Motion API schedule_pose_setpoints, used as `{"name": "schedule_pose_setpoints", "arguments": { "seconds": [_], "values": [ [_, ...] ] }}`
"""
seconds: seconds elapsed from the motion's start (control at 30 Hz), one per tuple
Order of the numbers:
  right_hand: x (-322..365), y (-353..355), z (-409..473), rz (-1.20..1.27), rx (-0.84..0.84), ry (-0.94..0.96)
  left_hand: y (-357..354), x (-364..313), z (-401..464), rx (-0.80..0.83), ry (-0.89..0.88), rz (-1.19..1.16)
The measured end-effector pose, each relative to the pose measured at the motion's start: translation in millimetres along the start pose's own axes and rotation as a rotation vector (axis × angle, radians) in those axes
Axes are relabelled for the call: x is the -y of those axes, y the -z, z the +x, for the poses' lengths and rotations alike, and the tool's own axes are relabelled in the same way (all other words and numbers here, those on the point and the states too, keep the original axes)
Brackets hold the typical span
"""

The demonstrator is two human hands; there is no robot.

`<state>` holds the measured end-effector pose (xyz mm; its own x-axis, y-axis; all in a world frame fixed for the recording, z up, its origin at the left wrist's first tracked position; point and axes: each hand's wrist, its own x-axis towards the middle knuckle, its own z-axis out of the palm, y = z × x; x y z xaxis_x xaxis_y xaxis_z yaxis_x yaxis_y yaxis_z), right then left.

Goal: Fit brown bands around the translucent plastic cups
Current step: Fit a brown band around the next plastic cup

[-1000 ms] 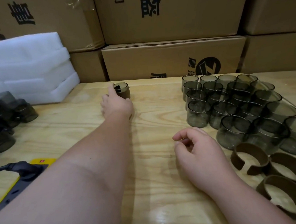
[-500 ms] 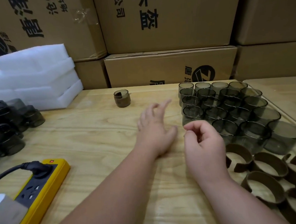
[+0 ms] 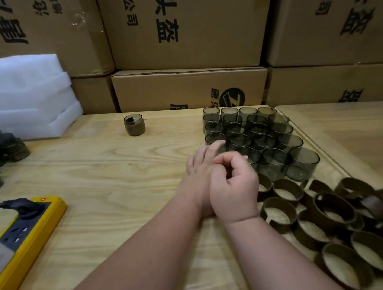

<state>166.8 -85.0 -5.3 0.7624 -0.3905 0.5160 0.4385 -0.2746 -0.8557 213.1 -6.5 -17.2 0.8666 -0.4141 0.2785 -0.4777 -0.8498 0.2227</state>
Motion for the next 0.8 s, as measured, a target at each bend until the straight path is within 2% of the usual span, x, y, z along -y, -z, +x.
{"name": "schedule_pose_setpoints", "arguments": {
  "seconds": [0.23, 0.33, 0.4, 0.5, 0.6, 0.7, 0.8],
  "values": [
    [1.6, 11.1, -8.7, -0.052, 0.044, -0.018, 2.3, -20.6, -33.8, -0.141, 0.262, -0.14],
    [3.3, 15.7, -15.9, -0.068, 0.075, 0.007, 2.4, -21.2, -55.6, -0.31, 0.336, -0.216],
    [1.8, 17.7, -20.2, -0.086, 0.102, 0.023, 4.5, -20.6, -65.2, -0.428, 0.441, -0.398],
    [-0.6, 17.9, -20.0, -0.124, 0.19, -0.052, 12.9, -18.1, -66.7, -0.556, 0.634, -0.81],
    [-7.6, 15.1, -12.6, -0.098, 0.3, -0.198, 18.1, -15.5, -63.3, -0.632, 0.646, -1.182],
    [-10.3, 9.3, -6.1, -0.002, 0.375, -0.266, 24.2, -7.1, -59.8, -0.649, 0.583, -1.337],
    [-10.0, 5.8, -7.6, 0.046, 0.407, -0.275, 25.9, -0.7, -57.2, -0.662, 0.599, -1.405]
  ]
}}
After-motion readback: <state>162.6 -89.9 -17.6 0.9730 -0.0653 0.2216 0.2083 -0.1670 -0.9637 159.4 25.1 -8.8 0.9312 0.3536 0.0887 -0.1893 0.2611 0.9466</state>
